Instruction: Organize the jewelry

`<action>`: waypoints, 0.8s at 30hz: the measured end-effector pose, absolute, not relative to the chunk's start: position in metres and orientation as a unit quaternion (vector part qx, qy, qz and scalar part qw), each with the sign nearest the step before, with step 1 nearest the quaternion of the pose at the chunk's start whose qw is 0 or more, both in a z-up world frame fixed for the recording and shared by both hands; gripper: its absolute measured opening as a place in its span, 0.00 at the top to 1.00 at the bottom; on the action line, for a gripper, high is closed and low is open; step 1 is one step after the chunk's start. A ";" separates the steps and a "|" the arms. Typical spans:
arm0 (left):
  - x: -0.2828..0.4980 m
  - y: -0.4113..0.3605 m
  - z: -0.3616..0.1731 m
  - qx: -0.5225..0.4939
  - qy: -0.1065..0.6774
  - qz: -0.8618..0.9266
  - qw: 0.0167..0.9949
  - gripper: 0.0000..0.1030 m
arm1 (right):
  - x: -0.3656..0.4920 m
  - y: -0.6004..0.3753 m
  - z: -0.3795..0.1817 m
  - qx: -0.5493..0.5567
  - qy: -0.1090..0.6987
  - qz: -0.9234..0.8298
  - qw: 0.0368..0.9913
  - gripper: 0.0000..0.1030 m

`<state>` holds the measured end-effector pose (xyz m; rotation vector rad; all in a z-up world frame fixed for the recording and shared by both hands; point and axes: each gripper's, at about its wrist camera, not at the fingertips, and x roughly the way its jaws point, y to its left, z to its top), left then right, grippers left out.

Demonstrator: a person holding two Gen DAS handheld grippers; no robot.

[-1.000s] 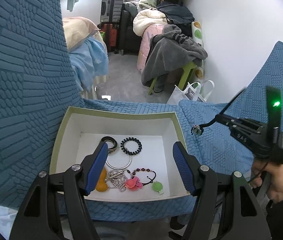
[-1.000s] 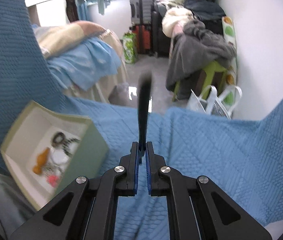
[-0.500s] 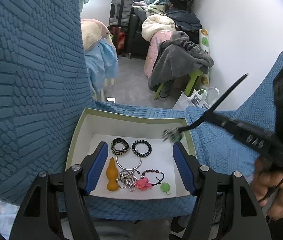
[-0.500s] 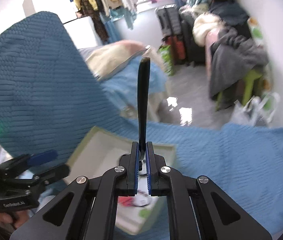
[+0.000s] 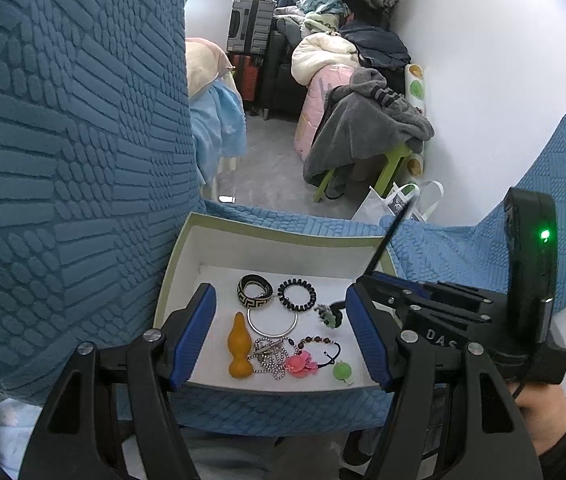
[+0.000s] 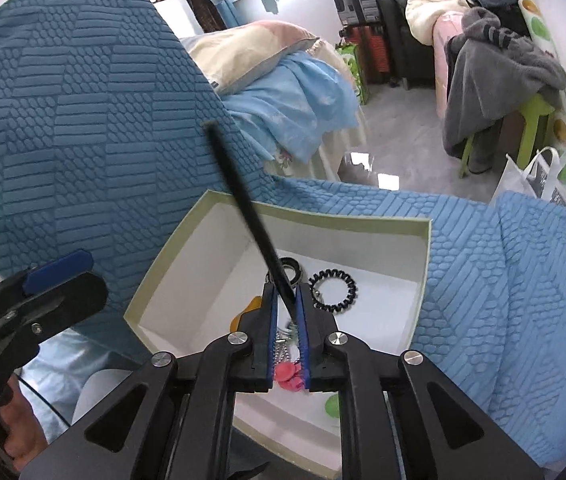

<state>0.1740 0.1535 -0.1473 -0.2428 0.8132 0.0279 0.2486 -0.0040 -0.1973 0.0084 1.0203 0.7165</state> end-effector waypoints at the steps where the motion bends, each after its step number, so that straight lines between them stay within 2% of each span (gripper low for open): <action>1: 0.173 0.153 -0.146 -0.116 0.394 0.013 0.912 0.34 | 0.248 -0.005 -0.191 -0.002 0.475 0.332 0.815 0.79; 2: 0.173 0.152 -0.142 -0.114 0.392 0.012 0.913 0.34 | 0.246 -0.006 -0.183 -0.007 0.468 0.330 0.820 0.72; 4: 0.171 0.148 -0.135 -0.109 0.386 0.008 0.916 0.34 | 0.243 -0.009 -0.169 -0.015 0.456 0.327 0.827 0.71; 18: 0.131 0.128 -0.054 -0.098 0.331 0.000 0.939 0.34 | 0.171 -0.071 -0.021 -0.007 0.324 0.285 0.902 0.69; 24: 0.109 0.118 -0.029 -0.082 0.306 -0.012 0.948 0.34 | 0.140 -0.085 0.010 -0.006 0.293 0.271 0.917 0.69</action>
